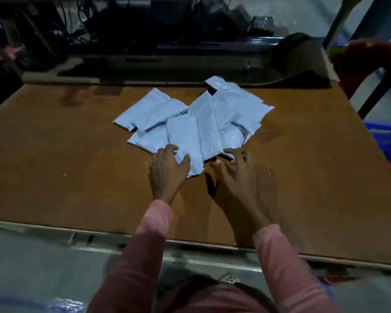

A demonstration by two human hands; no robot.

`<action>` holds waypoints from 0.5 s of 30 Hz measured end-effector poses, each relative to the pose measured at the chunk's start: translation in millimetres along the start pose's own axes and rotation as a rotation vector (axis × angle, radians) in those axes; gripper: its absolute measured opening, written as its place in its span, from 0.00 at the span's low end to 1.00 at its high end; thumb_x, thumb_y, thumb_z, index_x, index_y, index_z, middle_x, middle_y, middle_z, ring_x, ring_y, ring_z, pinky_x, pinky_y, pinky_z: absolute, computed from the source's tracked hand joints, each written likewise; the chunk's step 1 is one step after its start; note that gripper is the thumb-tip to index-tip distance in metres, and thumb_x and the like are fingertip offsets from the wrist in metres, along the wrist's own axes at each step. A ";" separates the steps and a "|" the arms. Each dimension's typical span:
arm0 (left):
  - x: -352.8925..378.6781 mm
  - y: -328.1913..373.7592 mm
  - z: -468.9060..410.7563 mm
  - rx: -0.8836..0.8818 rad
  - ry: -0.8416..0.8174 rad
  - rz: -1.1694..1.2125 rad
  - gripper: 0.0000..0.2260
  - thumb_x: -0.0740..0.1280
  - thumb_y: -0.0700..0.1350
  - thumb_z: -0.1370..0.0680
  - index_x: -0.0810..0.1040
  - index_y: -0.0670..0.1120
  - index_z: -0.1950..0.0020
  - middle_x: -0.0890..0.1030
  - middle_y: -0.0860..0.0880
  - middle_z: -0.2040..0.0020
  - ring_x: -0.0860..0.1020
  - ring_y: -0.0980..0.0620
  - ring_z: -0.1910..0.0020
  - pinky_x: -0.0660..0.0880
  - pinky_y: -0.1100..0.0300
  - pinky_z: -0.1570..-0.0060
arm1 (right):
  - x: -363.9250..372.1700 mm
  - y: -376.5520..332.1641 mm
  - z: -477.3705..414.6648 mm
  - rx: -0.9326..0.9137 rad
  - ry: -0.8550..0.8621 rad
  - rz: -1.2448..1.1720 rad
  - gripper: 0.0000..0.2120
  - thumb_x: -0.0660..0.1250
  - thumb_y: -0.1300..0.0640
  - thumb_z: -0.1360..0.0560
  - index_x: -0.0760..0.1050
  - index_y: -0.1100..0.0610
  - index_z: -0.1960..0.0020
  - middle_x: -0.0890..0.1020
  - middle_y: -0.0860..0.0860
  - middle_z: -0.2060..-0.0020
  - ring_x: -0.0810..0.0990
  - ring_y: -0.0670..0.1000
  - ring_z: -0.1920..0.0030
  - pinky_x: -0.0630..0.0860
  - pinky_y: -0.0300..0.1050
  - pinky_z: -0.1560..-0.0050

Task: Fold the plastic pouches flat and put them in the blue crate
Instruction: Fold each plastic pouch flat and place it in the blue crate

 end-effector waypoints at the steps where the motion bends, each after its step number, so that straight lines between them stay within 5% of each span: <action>1: 3.0 2.7 -5.1 -0.022 0.004 -0.015 0.19 0.70 0.60 0.24 0.77 0.51 0.39 0.79 0.46 0.42 0.74 0.43 0.39 0.72 0.48 0.40 | -0.6 1.2 -2.9 0.009 -0.001 -0.006 0.14 0.69 0.47 0.21 0.74 0.45 0.37 0.71 0.45 0.41 0.76 0.45 0.43 0.76 0.39 0.49; 9: 29.8 3.1 -26.4 -0.211 -0.027 -0.175 0.38 0.71 0.71 0.33 0.69 0.52 0.31 0.70 0.45 0.34 0.68 0.41 0.33 0.72 0.44 0.36 | 1.9 9.8 -51.7 -0.009 -0.044 -0.012 0.11 0.67 0.47 0.19 0.77 0.46 0.38 0.76 0.44 0.41 0.80 0.46 0.49 0.80 0.49 0.54; 15: 39.0 -3.2 -31.9 -0.197 0.060 -0.197 0.37 0.72 0.66 0.35 0.70 0.49 0.31 0.75 0.44 0.38 0.74 0.40 0.40 0.73 0.46 0.41 | 19.0 -2.7 -107.8 -0.159 -0.109 0.051 0.09 0.67 0.51 0.19 0.79 0.50 0.40 0.81 0.44 0.48 0.78 0.44 0.55 0.68 0.27 0.58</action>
Point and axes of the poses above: each hand's wrist, its own z-axis away from the middle knuckle, its own x-axis out of the palm, y = z × x, the point moved 10 cm from there along -z, towards the middle knuckle
